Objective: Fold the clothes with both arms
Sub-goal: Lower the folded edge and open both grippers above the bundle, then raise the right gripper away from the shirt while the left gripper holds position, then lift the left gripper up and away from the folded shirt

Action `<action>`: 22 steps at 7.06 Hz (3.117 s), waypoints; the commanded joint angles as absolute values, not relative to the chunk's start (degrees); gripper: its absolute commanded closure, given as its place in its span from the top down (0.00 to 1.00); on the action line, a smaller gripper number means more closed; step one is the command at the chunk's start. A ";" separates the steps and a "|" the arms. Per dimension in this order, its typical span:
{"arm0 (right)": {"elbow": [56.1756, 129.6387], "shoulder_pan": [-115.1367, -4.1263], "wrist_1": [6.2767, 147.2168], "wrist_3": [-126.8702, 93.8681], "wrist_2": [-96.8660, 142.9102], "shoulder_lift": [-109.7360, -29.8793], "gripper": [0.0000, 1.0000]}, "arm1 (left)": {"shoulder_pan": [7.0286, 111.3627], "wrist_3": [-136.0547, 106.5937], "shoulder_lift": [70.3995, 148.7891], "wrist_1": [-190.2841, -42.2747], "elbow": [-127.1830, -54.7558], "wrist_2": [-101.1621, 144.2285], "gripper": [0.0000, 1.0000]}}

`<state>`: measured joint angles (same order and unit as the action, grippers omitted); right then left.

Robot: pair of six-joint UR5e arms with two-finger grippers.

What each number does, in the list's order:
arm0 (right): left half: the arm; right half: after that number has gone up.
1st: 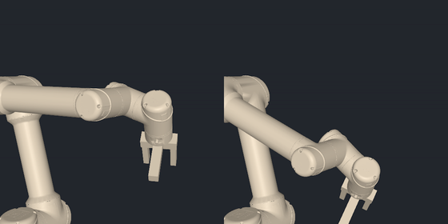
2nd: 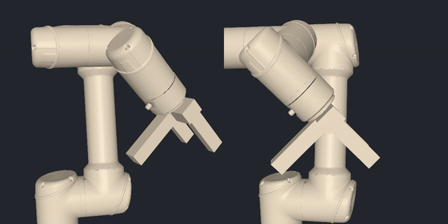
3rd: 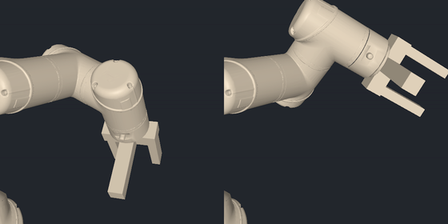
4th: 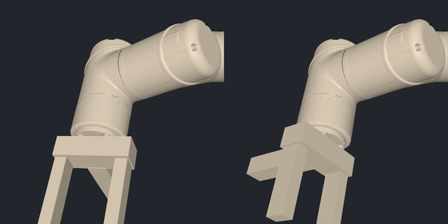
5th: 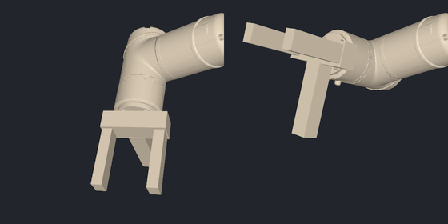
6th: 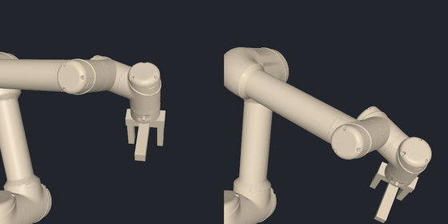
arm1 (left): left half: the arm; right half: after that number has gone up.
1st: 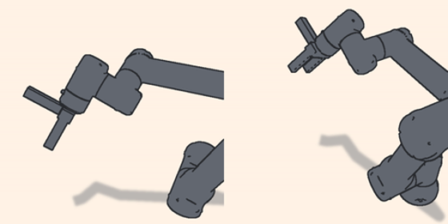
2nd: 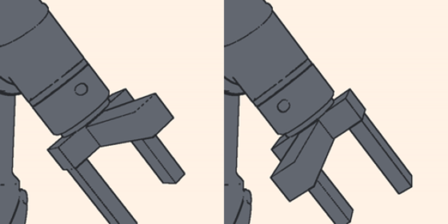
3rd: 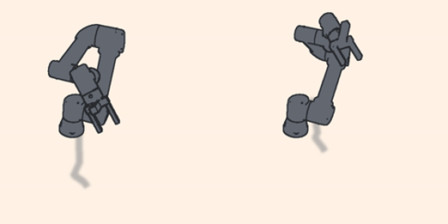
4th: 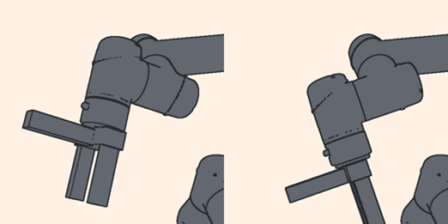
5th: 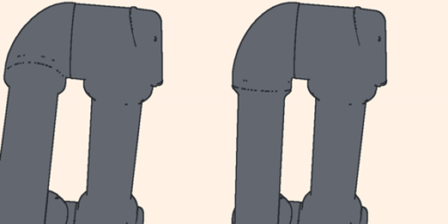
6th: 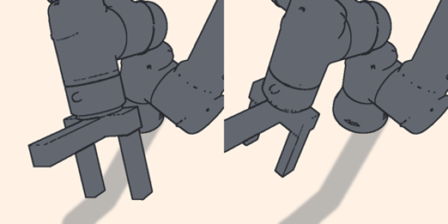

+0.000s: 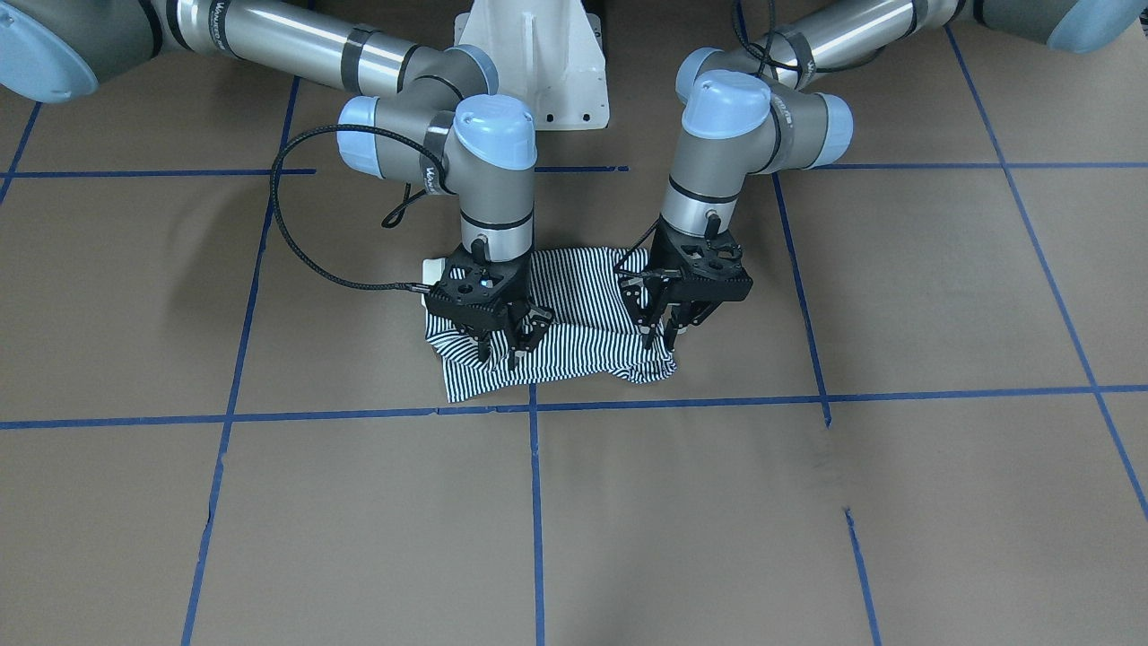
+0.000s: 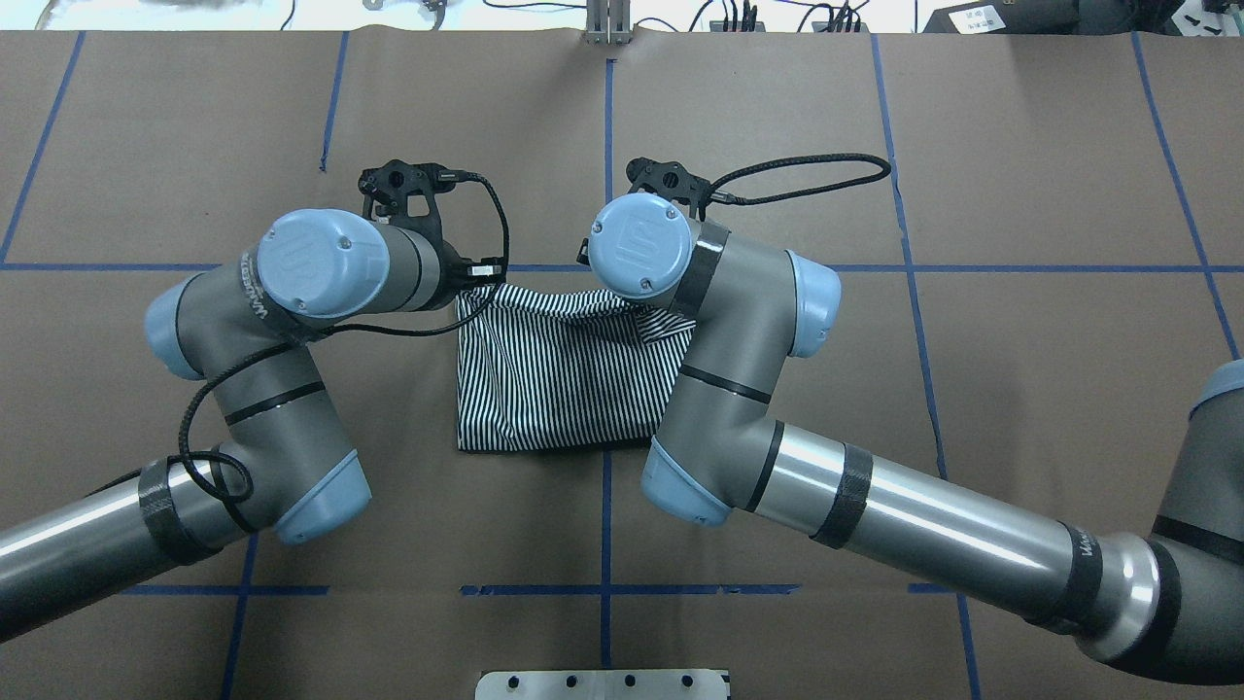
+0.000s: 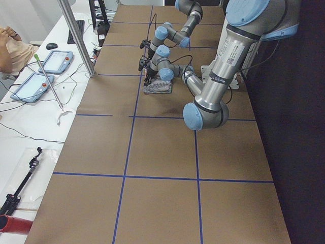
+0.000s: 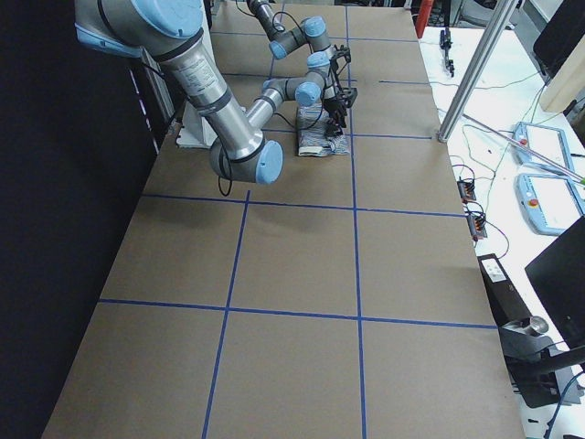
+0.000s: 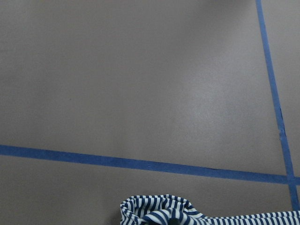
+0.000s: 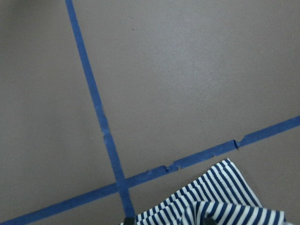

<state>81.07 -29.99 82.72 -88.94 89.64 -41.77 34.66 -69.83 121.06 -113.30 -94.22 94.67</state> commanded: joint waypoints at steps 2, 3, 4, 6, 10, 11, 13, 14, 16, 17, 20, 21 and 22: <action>83.58 -28.93 83.14 -87.01 93.43 -41.83 1.00 | 40.34 -60.04 120.24 -113.12 -95.54 103.71 1.00; 83.41 -26.13 84.45 -83.10 92.30 -42.44 1.00 | 40.34 -60.03 120.15 -113.12 -95.54 103.71 1.00; 82.97 -24.28 87.94 -79.14 89.94 -41.58 1.00 | 40.34 -60.03 120.06 -113.12 -95.54 103.62 1.00; 80.61 -23.82 88.15 -76.47 88.16 -41.66 1.00 | 40.25 -60.38 120.06 -113.20 -95.62 103.62 1.00; 65.44 -32.83 87.45 -68.95 87.45 -34.65 1.00 | 40.25 -60.64 119.88 -113.29 -96.06 103.62 1.00; 63.82 -37.40 87.45 -62.38 89.37 -34.63 1.00 | 40.25 -60.91 119.88 -113.29 -96.06 103.62 1.00; 63.11 -43.74 87.36 -53.99 97.43 -34.63 1.00 | 40.25 -60.91 119.80 -113.29 -96.06 103.62 1.00; 64.50 -45.07 85.97 -53.09 101.30 -35.06 1.00 | 40.08 -61.00 119.88 -113.03 -95.89 103.62 1.00; 70.37 -44.91 84.73 -53.35 101.77 -38.57 1.00 | 35.29 -67.89 120.58 -112.59 -94.84 103.19 1.00; 73.36 -45.00 84.64 -53.52 101.86 -40.24 1.00 | 33.24 -69.59 120.93 -112.50 -93.01 102.05 1.00; 75.58 -44.91 84.64 -53.61 101.87 -41.13 1.00 | 32.96 -68.39 123.83 -112.59 -85.53 99.76 1.00; 75.67 -44.91 84.64 -53.61 101.87 -41.13 1.00 | 33.13 -67.68 124.88 -112.59 -83.95 99.76 1.00; 75.93 -44.83 84.64 -53.61 101.87 -41.13 1.00 | 33.83 -66.11 125.68 -113.11 -81.67 98.89 1.00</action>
<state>75.60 -44.88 84.64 -53.60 101.86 -41.10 33.27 -67.61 124.64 -112.71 -84.16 99.58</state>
